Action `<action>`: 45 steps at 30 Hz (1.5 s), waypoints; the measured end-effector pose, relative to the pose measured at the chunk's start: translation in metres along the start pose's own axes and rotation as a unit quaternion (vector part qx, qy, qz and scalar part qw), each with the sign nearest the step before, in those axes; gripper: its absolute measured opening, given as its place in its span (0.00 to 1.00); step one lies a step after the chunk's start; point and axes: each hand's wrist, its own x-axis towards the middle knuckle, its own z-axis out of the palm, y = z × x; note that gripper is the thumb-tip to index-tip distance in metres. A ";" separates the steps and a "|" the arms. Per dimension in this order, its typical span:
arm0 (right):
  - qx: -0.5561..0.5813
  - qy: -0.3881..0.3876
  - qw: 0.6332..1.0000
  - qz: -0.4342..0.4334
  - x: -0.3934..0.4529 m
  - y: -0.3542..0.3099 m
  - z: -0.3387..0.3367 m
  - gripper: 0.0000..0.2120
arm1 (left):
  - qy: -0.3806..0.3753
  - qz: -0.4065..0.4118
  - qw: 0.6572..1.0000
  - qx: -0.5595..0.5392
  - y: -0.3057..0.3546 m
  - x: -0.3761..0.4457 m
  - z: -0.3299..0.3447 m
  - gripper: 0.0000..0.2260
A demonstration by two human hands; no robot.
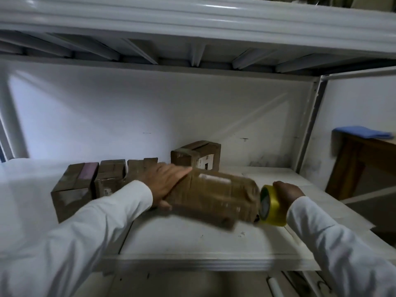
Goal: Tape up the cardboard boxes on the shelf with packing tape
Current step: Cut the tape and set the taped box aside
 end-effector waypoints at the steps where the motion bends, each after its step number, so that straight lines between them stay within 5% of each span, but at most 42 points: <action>1: 0.012 0.013 1.000 0.003 0.003 0.001 -0.001 0.19 | -0.065 0.015 0.997 0.048 0.003 -0.003 0.005 0.59; 3: 0.014 0.034 0.999 -0.008 -0.002 0.001 -0.002 0.18 | -0.207 -0.012 0.975 0.081 0.013 -0.010 0.020 0.52; 5: -0.022 0.011 0.999 -0.025 -0.005 0.002 -0.001 0.18 | -0.261 -0.042 0.964 0.037 0.023 -0.013 0.028 0.48; 9: -0.052 -0.021 0.995 -0.077 -0.013 0.000 -0.002 0.16 | -0.203 -0.047 0.973 -0.102 0.041 -0.001 0.021 0.37; 17: -0.055 -0.029 0.994 -0.091 -0.014 0.005 0.006 0.16 | -0.165 -0.057 0.984 -0.039 0.071 0.033 0.021 0.25; 22: -0.056 -0.032 0.995 -0.083 -0.009 0.009 0.010 0.14 | -0.207 -0.023 0.968 -0.140 0.072 0.030 0.017 0.34; 27: -0.044 -0.017 0.995 -0.089 -0.004 0.009 0.007 0.14 | -0.187 0.032 0.981 -0.034 0.068 0.023 0.026 0.36; 32: -0.041 0.001 0.996 -0.080 0.002 0.015 -0.002 0.14 | -0.048 0.125 0.991 -0.022 0.072 0.015 0.028 0.18; 36: -0.045 -0.008 0.997 -0.070 0.004 0.024 -0.005 0.14 | 0.014 0.154 0.985 -0.079 0.091 0.027 0.006 0.20; 39: -0.021 0.000 0.998 -0.058 0.007 0.023 -0.009 0.15 | 0.008 0.022 0.969 -0.245 0.082 0.048 -0.023 0.14; 42: -0.015 -0.015 0.998 -0.067 0.007 0.018 -0.009 0.16 | 0.107 -0.121 0.882 -0.442 0.063 0.068 -0.044 0.09; 45: 0.009 -0.019 0.998 -0.067 0.006 0.017 0.000 0.15 | 0.058 -0.202 0.879 -0.429 0.052 0.086 -0.048 0.10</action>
